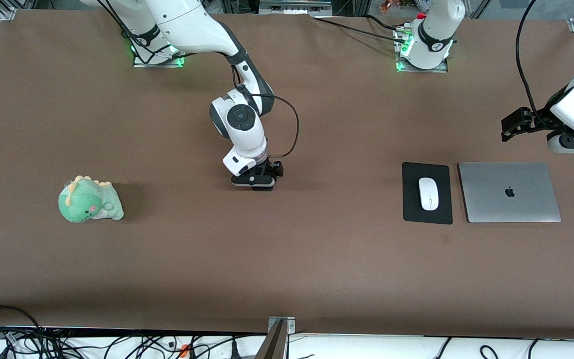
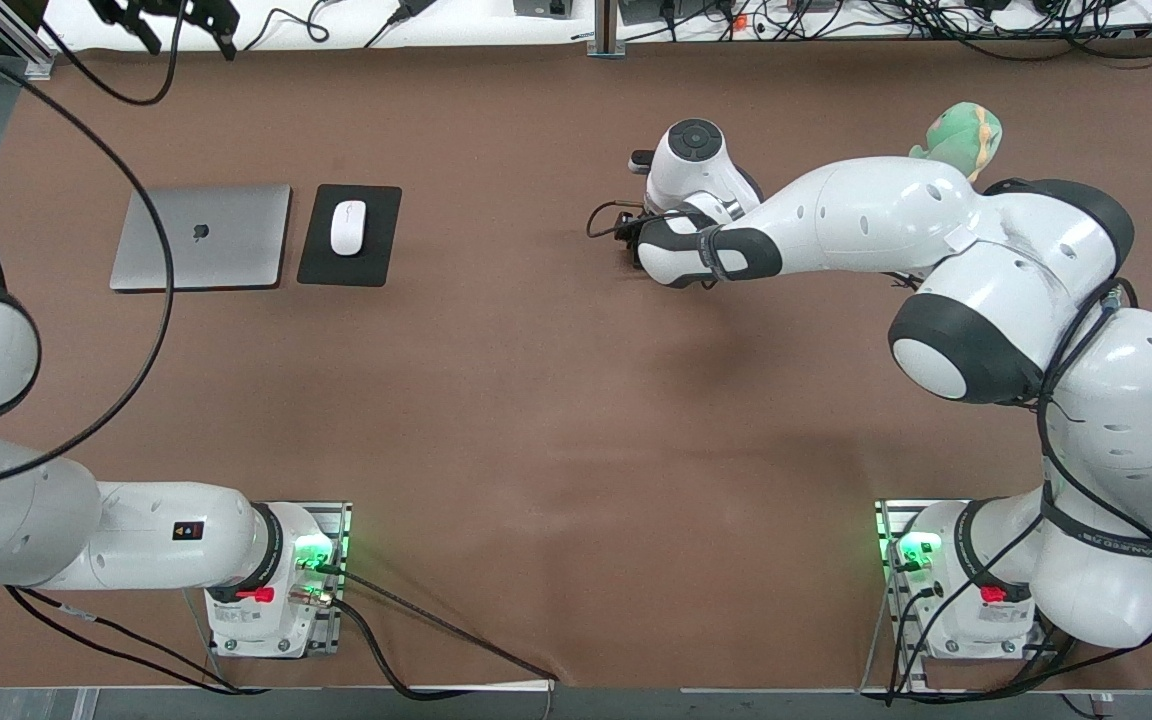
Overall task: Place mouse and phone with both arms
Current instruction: 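Open the left gripper and raise it away from the mouse pad, then carry the black phone with the right gripper toward the green plush toy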
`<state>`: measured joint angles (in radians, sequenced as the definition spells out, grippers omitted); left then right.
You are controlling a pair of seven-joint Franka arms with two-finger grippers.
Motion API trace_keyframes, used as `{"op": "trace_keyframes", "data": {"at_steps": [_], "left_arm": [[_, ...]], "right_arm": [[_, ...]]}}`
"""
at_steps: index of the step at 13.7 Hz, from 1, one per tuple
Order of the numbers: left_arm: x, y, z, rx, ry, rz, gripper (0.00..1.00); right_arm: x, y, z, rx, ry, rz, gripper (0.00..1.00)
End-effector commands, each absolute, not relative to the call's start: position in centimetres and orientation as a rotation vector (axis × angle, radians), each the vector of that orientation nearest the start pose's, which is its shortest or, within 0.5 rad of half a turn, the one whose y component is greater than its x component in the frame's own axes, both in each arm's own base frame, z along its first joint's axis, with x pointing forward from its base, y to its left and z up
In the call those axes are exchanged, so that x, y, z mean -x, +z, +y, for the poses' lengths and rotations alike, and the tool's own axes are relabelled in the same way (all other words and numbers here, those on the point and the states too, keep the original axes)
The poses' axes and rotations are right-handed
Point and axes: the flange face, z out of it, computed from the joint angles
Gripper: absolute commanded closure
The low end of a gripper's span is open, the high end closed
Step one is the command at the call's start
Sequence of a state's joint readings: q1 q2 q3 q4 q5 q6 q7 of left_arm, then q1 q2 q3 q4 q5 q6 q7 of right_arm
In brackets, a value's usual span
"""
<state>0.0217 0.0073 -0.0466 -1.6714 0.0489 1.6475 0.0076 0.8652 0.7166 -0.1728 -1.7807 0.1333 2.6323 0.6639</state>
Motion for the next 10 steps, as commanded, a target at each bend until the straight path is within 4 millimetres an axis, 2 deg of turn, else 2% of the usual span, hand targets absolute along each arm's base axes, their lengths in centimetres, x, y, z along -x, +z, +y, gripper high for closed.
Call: {"op": "trace_keyframes", "data": {"at_steps": [1,2,3,5,6,8,10], "left_arm": [[-52.9,57.8,-1.8,3.105,0.038,0.091,0.00],[-53.3,58.2,-2.0,3.105,0.059,0.092,0.00],[-53.6,58.7,-2.4,3.105,0.056,0.104,0.00],[-53.7,58.8,-2.5,3.103,0.054,0.106,0.00],[-53.7,59.0,-2.6,3.105,0.049,0.108,0.00],[-53.6,59.3,-2.9,3.102,0.049,0.122,0.00],[-53.5,59.4,-2.9,3.103,0.054,0.129,0.00]], "right_arm": [[-51.1,16.9,43.4,3.070,-0.241,0.041,0.00],[-51.1,16.8,43.4,3.072,-0.240,0.034,0.01],[-51.1,16.8,43.4,3.072,-0.240,0.029,0.07],[-51.1,16.7,43.4,3.075,-0.240,0.022,0.41],[-51.1,16.7,43.4,3.075,-0.240,0.008,0.54],[-51.3,16.9,43.3,3.076,-0.238,-0.004,0.66],[-52.4,18.1,43.4,3.083,-0.224,-0.002,0.79]]}}
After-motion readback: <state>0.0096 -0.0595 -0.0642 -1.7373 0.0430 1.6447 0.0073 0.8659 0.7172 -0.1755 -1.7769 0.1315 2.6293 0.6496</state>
